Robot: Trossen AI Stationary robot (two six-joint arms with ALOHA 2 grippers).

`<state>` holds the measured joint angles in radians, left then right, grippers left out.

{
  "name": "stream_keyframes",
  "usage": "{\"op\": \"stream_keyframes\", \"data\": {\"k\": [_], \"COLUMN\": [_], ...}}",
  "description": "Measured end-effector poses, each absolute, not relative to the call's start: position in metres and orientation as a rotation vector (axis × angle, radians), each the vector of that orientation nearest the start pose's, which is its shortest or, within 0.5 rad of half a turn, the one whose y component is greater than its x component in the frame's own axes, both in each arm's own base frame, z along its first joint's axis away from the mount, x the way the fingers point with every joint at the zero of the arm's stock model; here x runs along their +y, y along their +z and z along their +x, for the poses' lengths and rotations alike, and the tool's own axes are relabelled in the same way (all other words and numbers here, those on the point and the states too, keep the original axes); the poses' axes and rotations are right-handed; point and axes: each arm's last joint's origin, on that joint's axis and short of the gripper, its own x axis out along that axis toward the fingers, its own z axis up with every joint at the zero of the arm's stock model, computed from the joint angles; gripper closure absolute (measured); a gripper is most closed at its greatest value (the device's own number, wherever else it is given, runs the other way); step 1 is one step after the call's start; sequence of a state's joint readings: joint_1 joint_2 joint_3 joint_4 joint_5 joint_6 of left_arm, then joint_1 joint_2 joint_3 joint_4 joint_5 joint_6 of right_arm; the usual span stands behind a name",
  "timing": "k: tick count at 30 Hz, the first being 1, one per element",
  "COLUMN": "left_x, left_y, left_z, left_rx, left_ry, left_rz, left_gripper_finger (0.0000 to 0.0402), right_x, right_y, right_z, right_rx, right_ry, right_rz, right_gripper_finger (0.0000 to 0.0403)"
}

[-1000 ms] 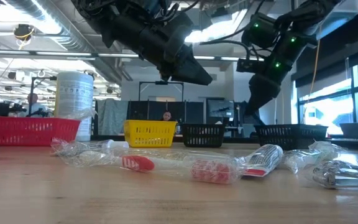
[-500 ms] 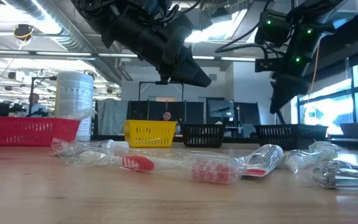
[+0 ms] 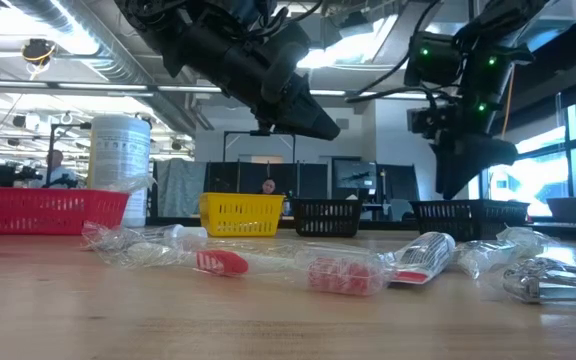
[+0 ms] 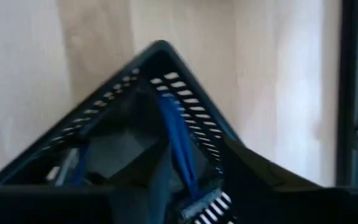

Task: Pick & Place Travel size toiletries
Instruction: Put the razor into the right black bin, then put the red toothbrush into the red bin

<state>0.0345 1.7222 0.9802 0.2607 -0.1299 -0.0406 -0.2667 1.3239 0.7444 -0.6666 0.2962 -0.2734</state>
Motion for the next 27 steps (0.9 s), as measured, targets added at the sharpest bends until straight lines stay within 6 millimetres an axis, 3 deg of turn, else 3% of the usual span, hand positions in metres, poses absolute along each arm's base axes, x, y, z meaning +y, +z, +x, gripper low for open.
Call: {"op": "stream_keyframes", "data": {"k": [5,10,17,27], "left_x": [0.016,0.017,0.015,-0.02], "left_y": [0.199,0.199,0.197,0.182], "left_z": [0.366,0.366,0.365,0.356], "left_rx": [0.478,0.478,0.493,0.673], "left_ry": [0.17,0.17,0.166,0.083], "left_rz": [-0.016,-0.016,-0.014,-0.054], "left_gripper_finger": [0.032,0.032,0.032,0.032], "right_x": [-0.064,-0.053,-0.034,0.0], "right_y": [0.187,0.204,0.219,0.196], "right_z": [0.216,0.232,0.256,0.248], "right_rx": [1.311,1.174,0.915,0.95], "right_ry": [-0.292,-0.144,0.022,0.197], "right_rz": [-0.248,-0.146,-0.059,-0.065], "right_gripper_finger": [0.0201,0.0179,0.019,0.0223]}}
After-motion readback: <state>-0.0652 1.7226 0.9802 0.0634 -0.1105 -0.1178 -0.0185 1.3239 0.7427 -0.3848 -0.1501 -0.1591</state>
